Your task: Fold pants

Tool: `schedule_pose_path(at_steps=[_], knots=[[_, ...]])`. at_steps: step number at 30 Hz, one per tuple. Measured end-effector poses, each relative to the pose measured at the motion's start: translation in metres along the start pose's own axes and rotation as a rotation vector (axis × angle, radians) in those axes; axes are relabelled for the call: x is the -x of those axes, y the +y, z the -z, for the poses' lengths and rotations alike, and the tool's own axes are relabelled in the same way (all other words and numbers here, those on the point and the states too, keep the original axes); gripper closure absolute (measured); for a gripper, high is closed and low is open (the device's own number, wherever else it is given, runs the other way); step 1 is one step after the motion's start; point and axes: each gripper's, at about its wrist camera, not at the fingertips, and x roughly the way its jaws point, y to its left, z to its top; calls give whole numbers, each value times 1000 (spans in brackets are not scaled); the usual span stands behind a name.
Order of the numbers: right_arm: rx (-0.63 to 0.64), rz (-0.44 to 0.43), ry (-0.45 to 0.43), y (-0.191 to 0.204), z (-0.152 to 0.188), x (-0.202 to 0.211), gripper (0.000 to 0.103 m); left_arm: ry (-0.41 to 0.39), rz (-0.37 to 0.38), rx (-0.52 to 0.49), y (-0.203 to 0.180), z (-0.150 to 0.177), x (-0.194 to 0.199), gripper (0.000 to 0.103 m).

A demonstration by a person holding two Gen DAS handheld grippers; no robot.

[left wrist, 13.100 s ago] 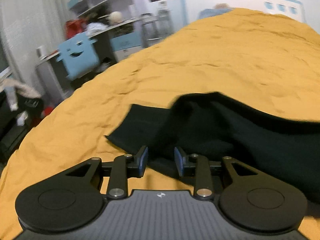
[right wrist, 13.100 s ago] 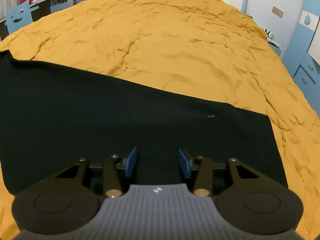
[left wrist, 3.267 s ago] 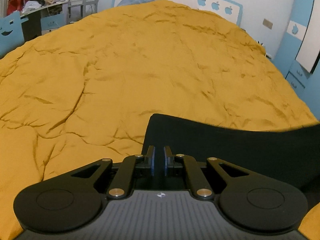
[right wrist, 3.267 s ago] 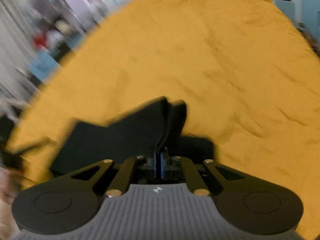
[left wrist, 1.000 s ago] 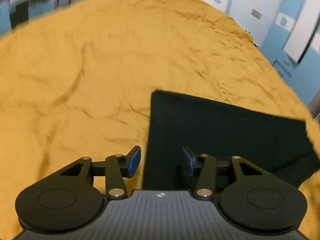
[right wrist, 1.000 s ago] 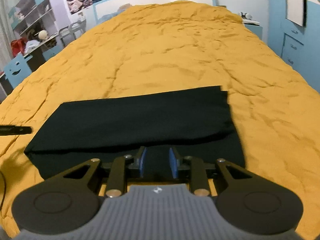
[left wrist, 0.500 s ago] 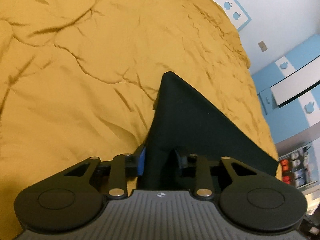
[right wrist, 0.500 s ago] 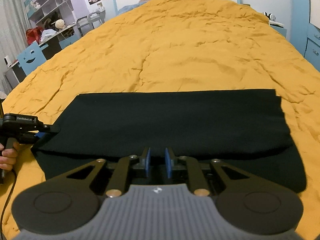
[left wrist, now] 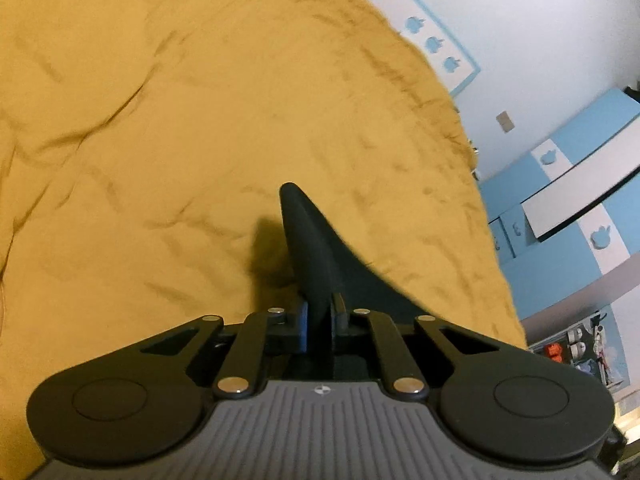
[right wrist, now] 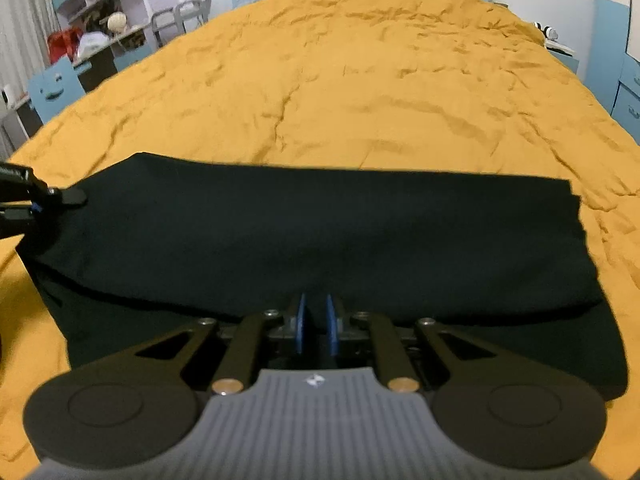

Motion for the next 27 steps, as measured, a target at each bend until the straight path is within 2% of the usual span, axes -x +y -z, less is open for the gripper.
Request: schedule_pose_path(at_steps=[7, 14, 21, 27], knots=[[-48, 11, -75, -29, 0, 46, 96, -7, -42, -85, -103, -5, 23, 94], [-148, 23, -142, -83, 16, 93, 96, -20, -80, -208, -206, 20, 20, 94], [-234, -6, -182, -136, 36, 119, 96, 1, -138, -327, -292, 59, -21, 94], [-277, -51, -194, -163, 42, 124, 96, 110, -176, -386, -328, 100, -77, 94]])
